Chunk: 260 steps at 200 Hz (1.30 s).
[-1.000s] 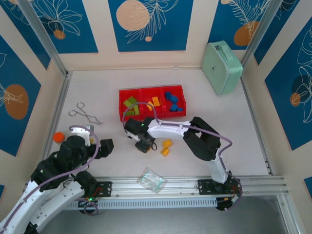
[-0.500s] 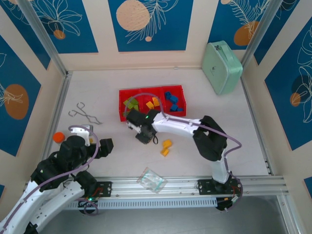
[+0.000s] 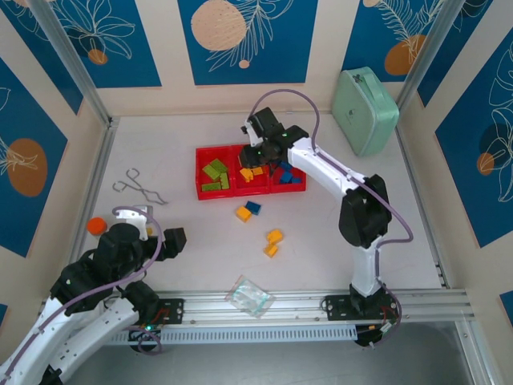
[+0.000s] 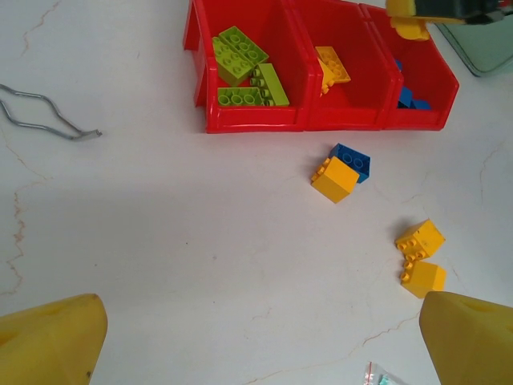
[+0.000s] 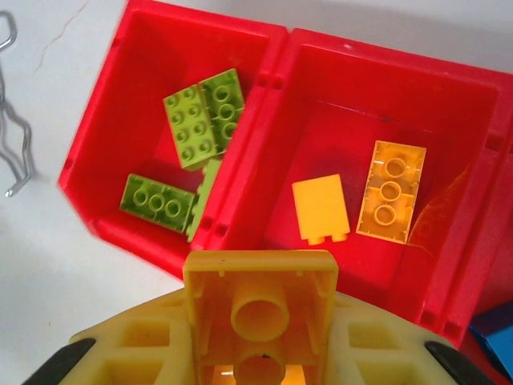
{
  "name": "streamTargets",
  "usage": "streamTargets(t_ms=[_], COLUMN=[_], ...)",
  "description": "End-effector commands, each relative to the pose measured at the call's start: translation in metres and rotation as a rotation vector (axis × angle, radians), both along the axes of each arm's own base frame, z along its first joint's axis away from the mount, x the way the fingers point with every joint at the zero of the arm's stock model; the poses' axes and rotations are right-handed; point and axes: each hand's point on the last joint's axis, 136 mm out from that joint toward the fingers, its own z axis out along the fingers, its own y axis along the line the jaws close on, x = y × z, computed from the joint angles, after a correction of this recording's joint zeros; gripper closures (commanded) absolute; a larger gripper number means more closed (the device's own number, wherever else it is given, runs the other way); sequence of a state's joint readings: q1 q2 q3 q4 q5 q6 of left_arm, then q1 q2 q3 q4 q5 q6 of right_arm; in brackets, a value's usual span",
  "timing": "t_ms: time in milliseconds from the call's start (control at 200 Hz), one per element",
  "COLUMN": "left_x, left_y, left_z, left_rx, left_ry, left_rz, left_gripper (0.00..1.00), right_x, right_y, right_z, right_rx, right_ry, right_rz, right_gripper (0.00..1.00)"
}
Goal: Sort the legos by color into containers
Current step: Place the lego in the container, then pick up the lego from the center of the table.
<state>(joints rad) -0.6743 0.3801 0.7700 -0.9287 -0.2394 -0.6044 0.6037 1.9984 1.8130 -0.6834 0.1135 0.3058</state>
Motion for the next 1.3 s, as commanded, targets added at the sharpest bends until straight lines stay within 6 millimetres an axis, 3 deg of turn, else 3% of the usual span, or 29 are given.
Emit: streamTargets(t_ms=[0,190,260,380,475,625,805,1020,1155,1296], left_x=[-0.002,-0.002,-0.002,-0.003,-0.003,-0.002,-0.002,-0.002,-0.002,-0.001], left_y=[0.002,0.003,0.004,0.005,0.005,0.005,0.004,0.002,0.001,0.0], left_z=[0.0,0.001,0.003,0.003,0.003,0.003,0.002,0.001,0.0,-0.001], left_rx=[0.001,0.005,-0.001,-0.006,-0.005,-0.003,0.001,0.002,0.005,0.011], left_ry=[-0.004,-0.006,-0.015,-0.021,-0.02,-0.019,-0.013,-0.006,-0.001,0.005], left_rz=[0.0,0.004,0.008,0.009,0.012,0.013,0.008,0.001,-0.007,-0.009], left_gripper=[0.0,0.0,0.0,0.0,0.0,0.0,0.0,0.0,0.0,0.0], right_x=[0.014,0.04,0.044,0.046,0.045,0.039,0.02,-0.02,-0.051,-0.085], right_y=[0.013,0.017,0.018,0.02,0.02,0.015,0.004,-0.018,-0.03,-0.03], right_z=[-0.013,-0.04,-0.048,-0.05,-0.044,-0.024,0.002,0.025,0.018,0.005], right_rx=[0.111,0.113,0.105,0.1,0.101,0.083,0.058,0.026,0.01,0.017], right_ry=[0.098,0.158,0.17,0.169,0.17,0.141,0.121,0.102,0.14,0.165], right_rz=[-0.016,-0.019,-0.019,-0.021,-0.03,-0.045,-0.053,-0.094,-0.116,-0.096], right_gripper=[1.0,1.0,0.95,0.75,0.53,0.33,0.24,0.1,0.09,0.09])
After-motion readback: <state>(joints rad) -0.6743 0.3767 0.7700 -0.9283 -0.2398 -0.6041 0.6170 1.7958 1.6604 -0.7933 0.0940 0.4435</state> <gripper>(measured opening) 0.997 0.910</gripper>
